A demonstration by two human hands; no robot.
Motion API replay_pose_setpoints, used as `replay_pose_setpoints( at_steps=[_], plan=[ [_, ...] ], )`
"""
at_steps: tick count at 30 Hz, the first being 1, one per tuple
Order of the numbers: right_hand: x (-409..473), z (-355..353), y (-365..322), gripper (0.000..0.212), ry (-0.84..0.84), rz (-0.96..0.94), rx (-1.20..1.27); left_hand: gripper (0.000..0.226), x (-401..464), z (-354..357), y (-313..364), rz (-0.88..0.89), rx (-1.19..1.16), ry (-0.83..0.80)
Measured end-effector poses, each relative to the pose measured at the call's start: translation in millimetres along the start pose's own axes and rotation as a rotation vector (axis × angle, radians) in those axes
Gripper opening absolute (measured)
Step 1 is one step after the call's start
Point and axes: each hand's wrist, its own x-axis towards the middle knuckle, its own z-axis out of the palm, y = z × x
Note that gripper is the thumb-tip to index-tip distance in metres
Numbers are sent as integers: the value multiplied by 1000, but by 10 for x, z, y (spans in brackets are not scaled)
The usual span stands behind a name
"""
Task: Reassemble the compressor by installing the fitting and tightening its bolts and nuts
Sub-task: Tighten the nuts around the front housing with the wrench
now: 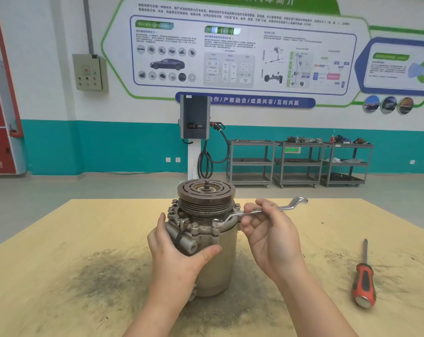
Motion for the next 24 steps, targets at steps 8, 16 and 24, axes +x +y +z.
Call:
replay_pose_setpoints(
  at_steps=[8,16,24],
  plan=[
    [-102,50,88,21,31,-263,-112,131,2,20,4,36,-37,27],
    [-598,244,574,24,-113,-964,-628,133,4,16,3,-29,-35,21],
    [-434,214,62,19,40,-807,-398,129,-221,186,139,-11,95,180]
  ],
)
